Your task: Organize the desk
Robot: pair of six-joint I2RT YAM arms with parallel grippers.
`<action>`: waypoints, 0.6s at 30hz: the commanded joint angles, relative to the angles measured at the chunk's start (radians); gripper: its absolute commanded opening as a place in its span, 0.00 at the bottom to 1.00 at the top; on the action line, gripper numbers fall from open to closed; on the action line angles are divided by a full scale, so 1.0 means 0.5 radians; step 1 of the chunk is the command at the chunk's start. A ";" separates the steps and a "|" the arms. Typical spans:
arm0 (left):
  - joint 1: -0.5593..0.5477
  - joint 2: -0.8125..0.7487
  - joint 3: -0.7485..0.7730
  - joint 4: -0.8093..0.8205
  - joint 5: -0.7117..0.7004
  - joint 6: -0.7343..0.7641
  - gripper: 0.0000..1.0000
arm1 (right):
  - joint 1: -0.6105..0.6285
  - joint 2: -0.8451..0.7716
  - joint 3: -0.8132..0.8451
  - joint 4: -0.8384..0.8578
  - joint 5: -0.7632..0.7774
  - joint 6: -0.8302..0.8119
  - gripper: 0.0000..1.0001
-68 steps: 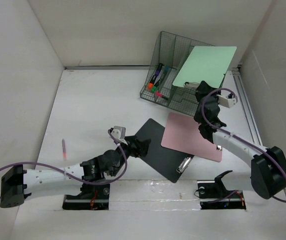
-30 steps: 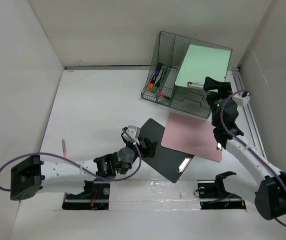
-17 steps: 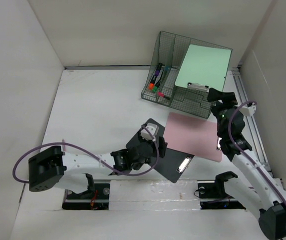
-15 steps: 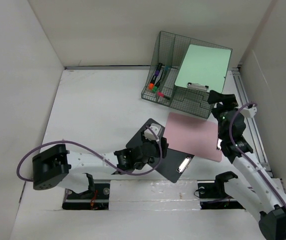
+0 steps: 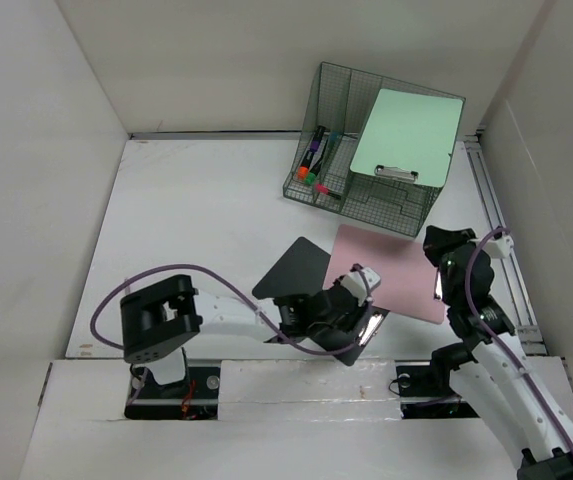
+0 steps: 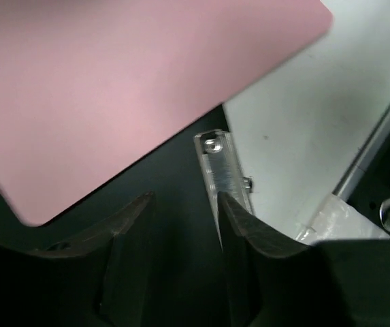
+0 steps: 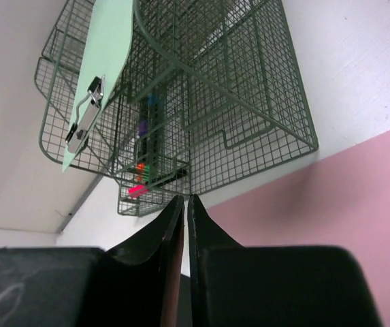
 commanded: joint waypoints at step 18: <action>-0.174 0.529 0.484 -0.388 0.233 0.277 0.54 | 0.017 -0.259 -0.042 -0.238 -0.182 -0.163 0.53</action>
